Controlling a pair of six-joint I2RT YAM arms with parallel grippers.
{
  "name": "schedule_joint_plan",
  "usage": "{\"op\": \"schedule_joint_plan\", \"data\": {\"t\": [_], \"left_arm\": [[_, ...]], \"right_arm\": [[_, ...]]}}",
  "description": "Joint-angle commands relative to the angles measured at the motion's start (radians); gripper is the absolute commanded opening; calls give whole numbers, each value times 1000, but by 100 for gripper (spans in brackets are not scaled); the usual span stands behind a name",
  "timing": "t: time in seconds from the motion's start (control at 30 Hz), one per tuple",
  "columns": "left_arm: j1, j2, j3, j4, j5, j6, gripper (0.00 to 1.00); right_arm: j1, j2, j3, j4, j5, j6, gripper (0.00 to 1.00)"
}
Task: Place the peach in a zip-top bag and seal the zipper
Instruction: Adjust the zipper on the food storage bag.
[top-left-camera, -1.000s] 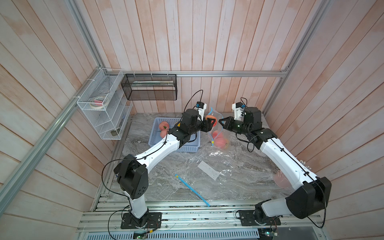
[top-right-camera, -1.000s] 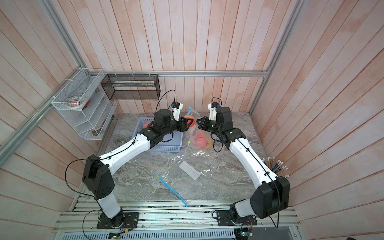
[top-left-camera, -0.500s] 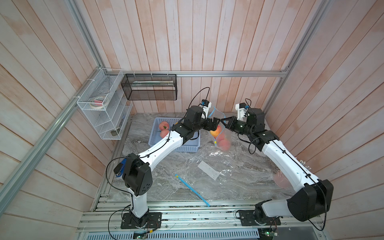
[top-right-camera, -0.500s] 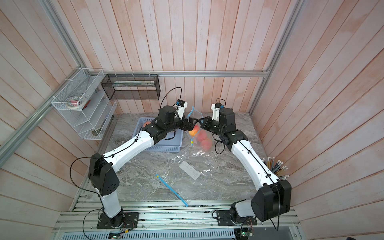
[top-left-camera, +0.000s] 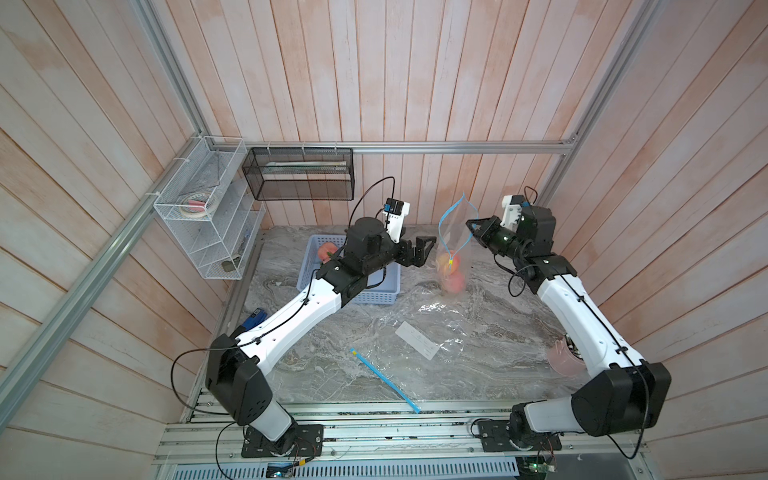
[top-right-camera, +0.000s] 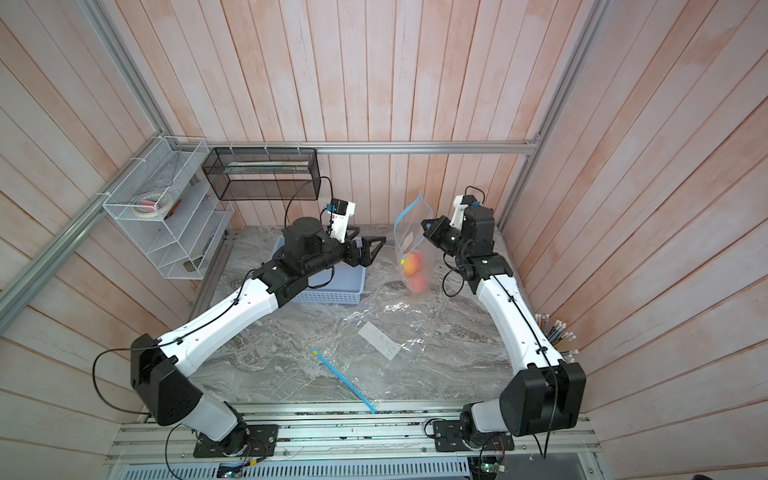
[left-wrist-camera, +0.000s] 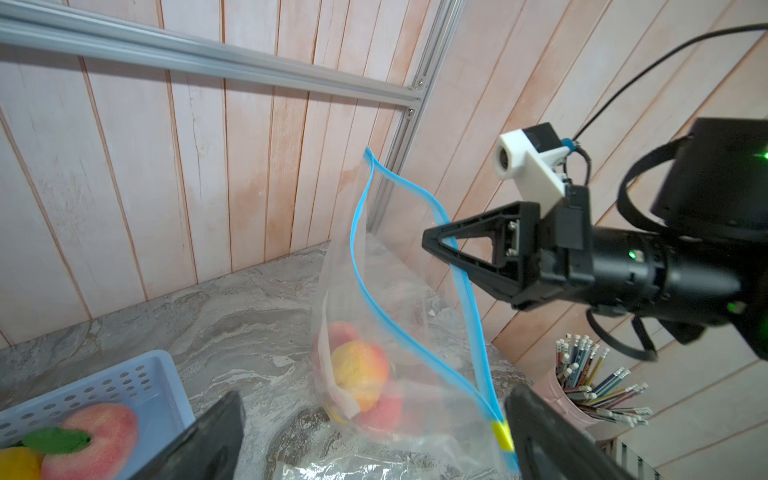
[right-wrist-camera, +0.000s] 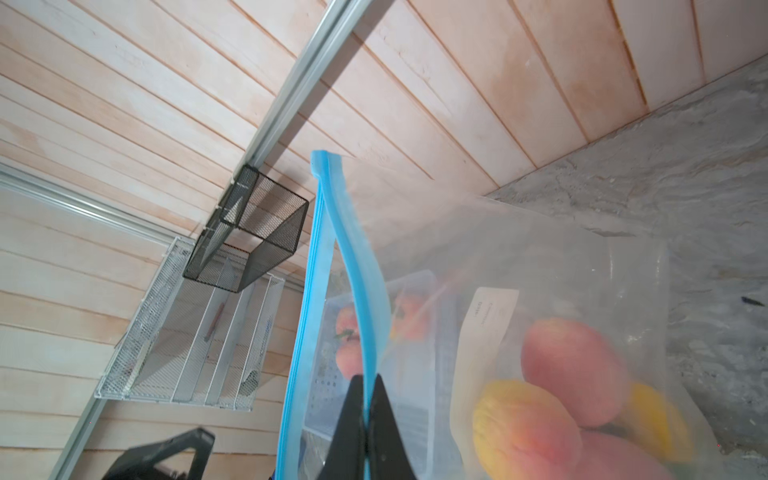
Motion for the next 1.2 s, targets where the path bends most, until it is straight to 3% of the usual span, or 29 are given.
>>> {"op": "schedule_joint_plan", "data": {"t": [0.0, 0.23, 0.5, 0.6, 0.73, 0.83, 1.03, 1.17], "left_arm": [[5, -57, -131, 149, 35, 37, 100], [-3, -78, -219, 225, 58, 101, 100], [-66, -77, -362, 545, 103, 221, 100], [-96, -60, -374, 626, 57, 226, 100], [-107, -18, -352, 688, -81, 186, 99], [-107, 1, -350, 734, -123, 184, 87], [-107, 40, -362, 769, -213, 132, 51], [-110, 65, -369, 817, -221, 104, 38]], "right_arm": [[0, 5, 57, 57, 59, 102, 0], [21, -36, 50, 165, 169, 337, 0], [155, -117, -25, 194, 453, 470, 0], [204, -134, -64, 217, 519, 501, 0], [242, -125, -83, 226, 520, 524, 0], [248, -115, -102, 235, 494, 545, 0], [250, -112, -140, 249, 451, 599, 0], [254, -112, -148, 253, 440, 604, 0]]}}
